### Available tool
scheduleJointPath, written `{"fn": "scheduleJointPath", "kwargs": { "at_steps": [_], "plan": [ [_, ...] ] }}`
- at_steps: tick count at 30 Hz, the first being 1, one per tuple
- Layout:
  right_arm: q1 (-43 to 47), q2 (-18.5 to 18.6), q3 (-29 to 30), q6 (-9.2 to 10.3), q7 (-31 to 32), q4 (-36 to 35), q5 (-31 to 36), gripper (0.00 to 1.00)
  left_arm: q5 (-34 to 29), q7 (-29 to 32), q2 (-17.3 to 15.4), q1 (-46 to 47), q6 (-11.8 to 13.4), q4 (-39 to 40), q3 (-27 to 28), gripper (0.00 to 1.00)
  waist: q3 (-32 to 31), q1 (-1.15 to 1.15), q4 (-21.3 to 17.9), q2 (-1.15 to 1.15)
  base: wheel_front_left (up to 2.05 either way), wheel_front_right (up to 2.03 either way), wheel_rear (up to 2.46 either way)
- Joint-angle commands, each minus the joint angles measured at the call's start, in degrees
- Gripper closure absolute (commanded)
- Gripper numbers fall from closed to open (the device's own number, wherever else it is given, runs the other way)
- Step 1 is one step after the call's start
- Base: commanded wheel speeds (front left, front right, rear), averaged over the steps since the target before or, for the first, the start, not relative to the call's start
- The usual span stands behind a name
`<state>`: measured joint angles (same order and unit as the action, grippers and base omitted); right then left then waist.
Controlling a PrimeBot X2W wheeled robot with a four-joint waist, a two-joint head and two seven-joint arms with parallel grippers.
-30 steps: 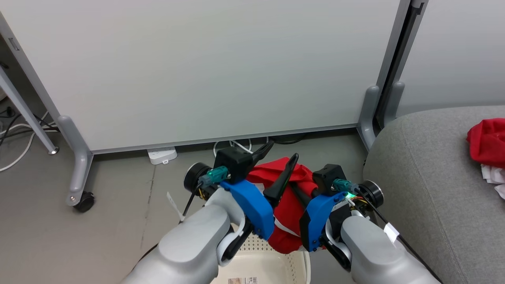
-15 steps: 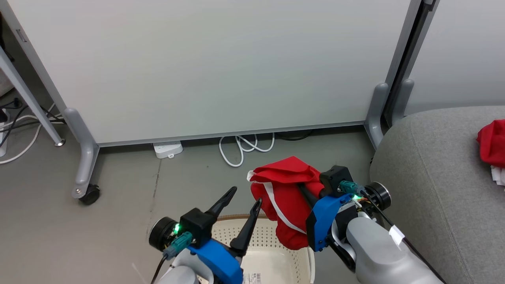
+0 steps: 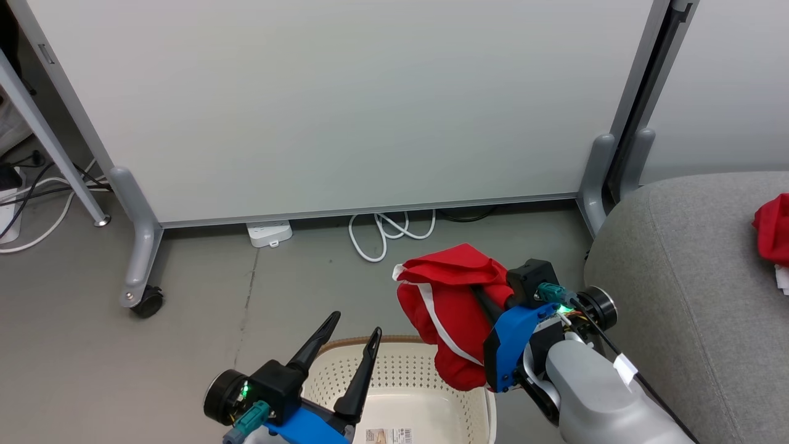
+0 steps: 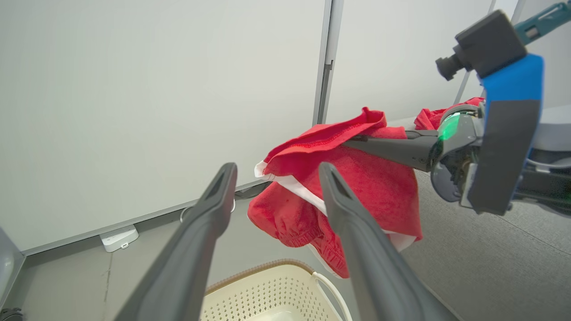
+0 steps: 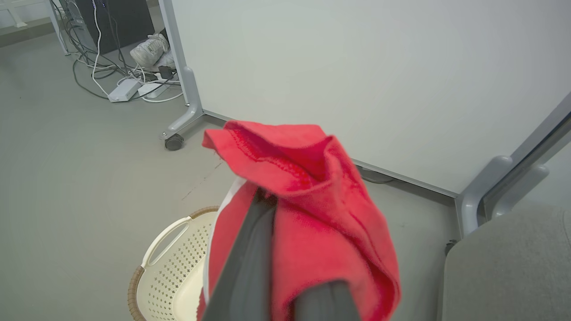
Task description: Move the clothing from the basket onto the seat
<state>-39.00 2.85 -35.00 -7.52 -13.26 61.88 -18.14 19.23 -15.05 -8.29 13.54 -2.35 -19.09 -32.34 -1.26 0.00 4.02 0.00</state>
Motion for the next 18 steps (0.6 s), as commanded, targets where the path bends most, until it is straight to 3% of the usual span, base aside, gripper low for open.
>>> {"fn": "scheduleJointPath", "kwargs": {
  "at_steps": [1,18],
  "plan": [
    [0.07,0.06,0.08,0.06,-0.42,0.1,0.44,1.0,-0.57,-0.17,0.22,-0.87,-0.45,0.37,0.93,0.0,-0.01,0.0,-0.02,0.0,0.0,0.0,0.0],
    [0.58,0.06,0.18,0.06,-0.23,-0.46,0.13,1.0,-5.44,-0.18,2.94,-3.42,-3.64,-0.55,6.48,0.0,-0.25,0.0,-1.44,0.0,0.0,0.0,0.0]
  ]
}}
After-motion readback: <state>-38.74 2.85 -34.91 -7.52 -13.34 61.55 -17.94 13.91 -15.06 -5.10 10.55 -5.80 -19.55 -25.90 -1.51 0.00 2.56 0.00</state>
